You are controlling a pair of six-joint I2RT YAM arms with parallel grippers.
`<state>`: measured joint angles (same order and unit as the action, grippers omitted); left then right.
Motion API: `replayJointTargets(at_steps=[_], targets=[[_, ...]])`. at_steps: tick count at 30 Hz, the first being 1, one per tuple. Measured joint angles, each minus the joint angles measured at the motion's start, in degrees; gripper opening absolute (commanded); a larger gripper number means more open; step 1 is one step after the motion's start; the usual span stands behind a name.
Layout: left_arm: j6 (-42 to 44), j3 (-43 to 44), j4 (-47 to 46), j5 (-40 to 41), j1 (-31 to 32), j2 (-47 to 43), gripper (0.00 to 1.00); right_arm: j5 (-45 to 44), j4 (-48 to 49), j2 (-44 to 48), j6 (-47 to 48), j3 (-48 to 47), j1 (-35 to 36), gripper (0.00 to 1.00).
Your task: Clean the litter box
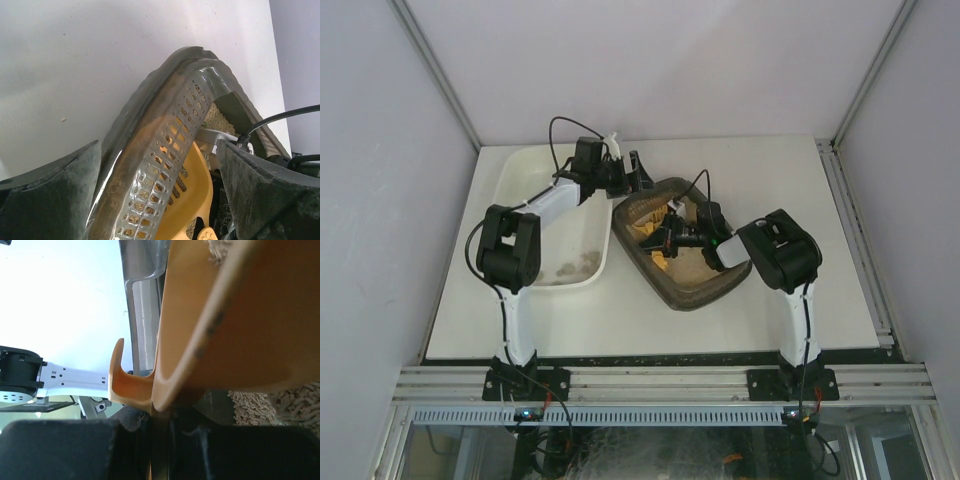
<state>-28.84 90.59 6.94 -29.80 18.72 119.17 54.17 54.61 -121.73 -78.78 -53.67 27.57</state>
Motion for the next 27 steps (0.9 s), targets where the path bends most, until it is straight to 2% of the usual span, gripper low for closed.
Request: replayJointTargets(at_steps=[6,12,17,27], targets=[[0.1,-0.2,0.6,-0.2,0.0,-0.1,1.0,1.5,-2.3,0.7,1.4,0.2,-0.4,0.0],[0.5,-0.2,0.9,-0.3,0.1,-0.2,1.0,0.2,-23.8,3.5,14.8,-0.2,-0.6,0.0],[0.5,-0.2,0.9,-0.4,0.1,-0.2,1.0,-1.0,-42.6,6.2,25.2,-6.0,-1.2,0.0],[1.0,-1.3,1.1,-0.4,0.1,-1.0,1.0,-0.9,-58.9,9.0,35.7,-7.7,-2.4,0.0]])
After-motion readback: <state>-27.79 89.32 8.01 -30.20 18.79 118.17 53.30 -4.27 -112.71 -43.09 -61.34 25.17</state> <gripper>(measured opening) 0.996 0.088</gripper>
